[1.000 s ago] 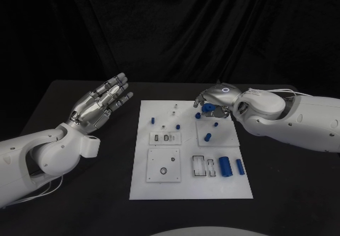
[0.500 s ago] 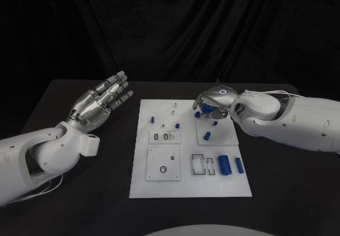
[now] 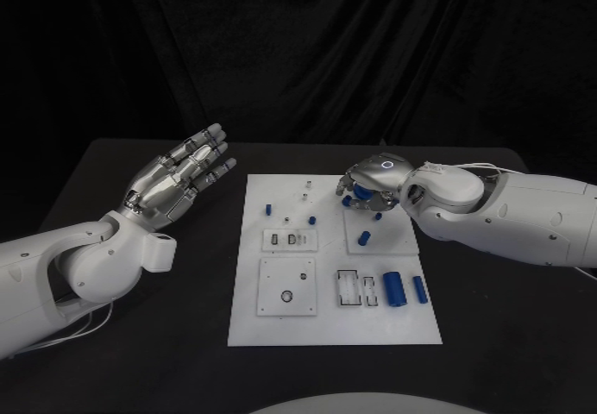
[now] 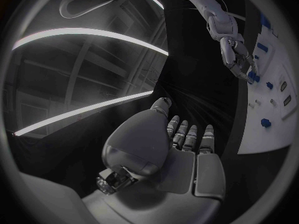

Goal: Assemble the parts on the task board

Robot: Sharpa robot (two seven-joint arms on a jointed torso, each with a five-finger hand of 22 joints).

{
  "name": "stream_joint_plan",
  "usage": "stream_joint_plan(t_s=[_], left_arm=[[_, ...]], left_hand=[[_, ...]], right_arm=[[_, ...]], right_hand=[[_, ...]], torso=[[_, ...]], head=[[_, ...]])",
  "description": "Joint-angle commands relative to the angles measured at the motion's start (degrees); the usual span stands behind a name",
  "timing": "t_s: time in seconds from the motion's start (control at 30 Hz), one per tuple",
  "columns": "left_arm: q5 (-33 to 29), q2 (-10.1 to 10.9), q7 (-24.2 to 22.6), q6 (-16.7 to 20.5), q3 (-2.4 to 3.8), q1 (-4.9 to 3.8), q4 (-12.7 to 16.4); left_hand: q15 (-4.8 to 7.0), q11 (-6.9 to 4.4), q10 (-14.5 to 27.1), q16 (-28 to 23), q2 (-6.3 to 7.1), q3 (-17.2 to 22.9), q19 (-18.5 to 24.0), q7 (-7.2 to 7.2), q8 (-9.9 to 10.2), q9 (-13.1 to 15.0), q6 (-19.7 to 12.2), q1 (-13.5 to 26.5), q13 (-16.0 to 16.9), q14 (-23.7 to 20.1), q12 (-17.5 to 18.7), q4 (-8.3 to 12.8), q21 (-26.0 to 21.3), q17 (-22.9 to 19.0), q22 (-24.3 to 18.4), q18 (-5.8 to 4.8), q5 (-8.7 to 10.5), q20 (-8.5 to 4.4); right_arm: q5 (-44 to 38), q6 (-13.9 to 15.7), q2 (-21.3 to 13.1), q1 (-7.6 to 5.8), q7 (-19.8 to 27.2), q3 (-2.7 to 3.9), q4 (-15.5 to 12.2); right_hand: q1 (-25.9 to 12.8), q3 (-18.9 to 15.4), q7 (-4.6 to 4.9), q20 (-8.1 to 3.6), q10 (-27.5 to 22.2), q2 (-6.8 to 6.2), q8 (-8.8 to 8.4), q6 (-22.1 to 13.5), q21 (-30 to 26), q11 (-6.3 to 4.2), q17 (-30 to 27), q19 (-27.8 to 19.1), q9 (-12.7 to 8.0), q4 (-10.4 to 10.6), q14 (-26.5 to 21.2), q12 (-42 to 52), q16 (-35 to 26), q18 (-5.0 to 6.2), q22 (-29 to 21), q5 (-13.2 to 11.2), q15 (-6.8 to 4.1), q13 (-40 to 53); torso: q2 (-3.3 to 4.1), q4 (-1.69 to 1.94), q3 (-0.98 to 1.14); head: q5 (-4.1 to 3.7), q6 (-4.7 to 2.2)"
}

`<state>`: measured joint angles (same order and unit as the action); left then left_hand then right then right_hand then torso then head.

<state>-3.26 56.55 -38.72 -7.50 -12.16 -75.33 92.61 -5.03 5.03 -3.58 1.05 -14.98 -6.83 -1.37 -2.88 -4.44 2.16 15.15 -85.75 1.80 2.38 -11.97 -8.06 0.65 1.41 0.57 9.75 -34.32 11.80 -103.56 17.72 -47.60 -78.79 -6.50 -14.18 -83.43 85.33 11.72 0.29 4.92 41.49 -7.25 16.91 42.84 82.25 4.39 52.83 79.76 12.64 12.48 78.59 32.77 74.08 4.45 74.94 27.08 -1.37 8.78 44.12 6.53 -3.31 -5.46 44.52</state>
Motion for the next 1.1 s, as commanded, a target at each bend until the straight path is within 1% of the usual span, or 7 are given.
stream_joint_plan(t_s=[0.03, 0.27, 0.4, 0.53, 0.7, 0.97, 1.1], left_arm=[[0.1, -0.1, -0.5, -1.1, 0.05, -0.13, 0.1], [0.1, -0.1, -0.2, -1.1, 0.05, -0.13, -0.1], [0.1, -0.3, -0.1, -1.2, 0.05, -0.12, -0.2], [0.1, -0.3, 0.0, -1.3, 0.05, -0.12, -0.2], [0.1, -0.3, 0.2, -1.4, 0.05, -0.11, -0.3], [0.1, -0.5, 0.6, -1.7, 0.06, -0.1, -0.7], [0.1, -0.6, 0.7, -1.8, 0.06, -0.1, -0.8]], left_hand=[[-0.32, 0.42, 0.1, 0.3, 0.12, 0.3, 0.0, -0.51, 0.1, 0.1, 0.0, 0.7, 0.1, 0.1, 0.1, 0.0, 0.2, 0.1, 0.1, 0.64, 0.0, 0.37], [-0.39, 0.49, 0.1, 0.3, 0.15, 0.5, 0.0, -0.67, 0.0, 0.1, 0.2, 0.8, 0.1, 0.1, 0.0, 0.1, 0.2, 0.0, 0.1, 0.64, 0.01, 0.47], [-0.39, 0.53, 0.1, 0.3, 0.17, 0.6, 0.0, -0.82, -0.1, 0.1, 0.5, 0.8, 0.1, 0.1, 0.0, 0.2, 0.2, 0.0, 0.1, 0.65, -0.04, 0.53], [-0.39, 0.53, 0.1, 0.3, 0.17, 0.6, 0.0, -0.82, -0.1, 0.1, 0.5, 0.8, 0.1, 0.1, 0.0, 0.2, 0.2, 0.0, 0.1, 0.65, -0.04, 0.53], [-0.39, 0.53, 0.1, 0.3, 0.17, 0.6, 0.0, -0.82, -0.1, 0.1, 0.5, 0.8, 0.1, 0.1, 0.0, 0.2, 0.2, 0.0, 0.1, 0.65, -0.04, 0.53], [-0.43, 0.57, 0.0, 0.4, 0.16, 0.7, 0.0, -0.93, -0.1, 0.2, 0.6, 0.8, 0.1, 0.1, 0.0, 0.3, 0.2, 0.0, 0.1, 0.65, -0.05, 0.58], [-0.51, 0.64, 0.0, 0.4, 0.14, 0.8, 0.0, -1.04, -0.2, 0.2, 0.6, 0.9, 0.1, 0.1, 0.0, 0.3, 0.2, 0.1, 0.1, 0.65, -0.04, 0.65]], right_arm=[[-0.6, 1.6, 0.2, 0.34, 0.9, 0.04, 0.5], [-0.5, 2.9, 0.7, 0.72, 2.2, 0.04, 1.6], [0.5, 3.3, 1.1, 0.89, 3.1, 0.04, 2.2], [1.1, 2.9, 1.3, 0.99, 3.4, 0.04, 2.6], [1.4, 1.9, 1.5, 1.08, 3.4, 0.04, 3.1], [2.5, 0.6, 1.9, 1.13, 3.8, 0.04, 3.7], [3.6, -0.7, 2.1, 1.13, 3.9, 0.04, 3.9]], right_hand=[[0.1, 0.9, 0.03, 0.01, 0.7, -0.59, -0.32, 1.1, 0.3, 0.06, 0.0, 0.4, 0.3, -0.1, 0.5, -0.5, 0.2, -0.87, 0.7, 0.5, -0.05, 0.0], [0.4, 3.2, 1.1, -0.37, 3.8, -0.61, 0.72, 4.3, 1.6, -0.69, 3.1, 2.0, 3.1, -0.8, 2.0, -1.5, 1.6, -1.43, 3.3, 0.4, -0.64, 0.1], [0.1, 4.1, 1.1, -0.89, 6.1, -0.56, 2.17, 5.5, 2.2, -1.41, 4.5, 2.7, 6.5, -1.4, 2.7, -2.8, 2.1, -1.66, 4.4, -0.2, -1.17, -0.1], [-0.2, 4.6, 1.65, -1.14, 8.4, -0.44, 3.07, 5.3, 2.5, -1.61, 5.3, 3.2, 9.5, -1.8, 3.1, -3.9, 2.3, -1.82, 5.1, -0.5, -1.38, -0.2], [-0.2, 5.1, 1.81, -1.29, 9.4, -0.51, 3.16, 4.7, 2.6, -1.67, 5.5, 3.3, 11.1, -2.2, 3.2, -5.0, 2.3, -1.86, 5.4, -0.5, -1.44, -0.5], [-0.1, 6.0, 2.11, -1.35, 11.5, -0.54, 3.07, 4.2, 2.6, -1.78, 5.7, 3.4, 13.1, -2.7, 3.3, -6.3, 2.2, -1.9, 5.6, -0.5, -1.52, -0.7], [-0.3, 6.9, 2.15, -1.22, 11.8, -0.94, 1.66, 2.8, 2.5, -1.28, 5.7, 3.3, 13.6, -2.7, 3.3, -8.3, 2.0, -1.87, 5.6, -0.3, -1.2, -1.2]], torso=[[-0.04, 0.12, 0.04], [-0.1, 0.13, -0.01], [-0.12, 0.13, -0.01], [-0.11, 0.15, -0.01], [-0.12, 0.04, -0.08], [-0.2, 0.16, -0.11], [-0.24, 0.18, -0.08]], head=[[-0.09, 0.07], [-0.24, 0.23], [-0.3, 0.28], [-0.3, 0.29], [-0.12, 0.27], [-0.22, 0.27], [-0.24, 0.39]])
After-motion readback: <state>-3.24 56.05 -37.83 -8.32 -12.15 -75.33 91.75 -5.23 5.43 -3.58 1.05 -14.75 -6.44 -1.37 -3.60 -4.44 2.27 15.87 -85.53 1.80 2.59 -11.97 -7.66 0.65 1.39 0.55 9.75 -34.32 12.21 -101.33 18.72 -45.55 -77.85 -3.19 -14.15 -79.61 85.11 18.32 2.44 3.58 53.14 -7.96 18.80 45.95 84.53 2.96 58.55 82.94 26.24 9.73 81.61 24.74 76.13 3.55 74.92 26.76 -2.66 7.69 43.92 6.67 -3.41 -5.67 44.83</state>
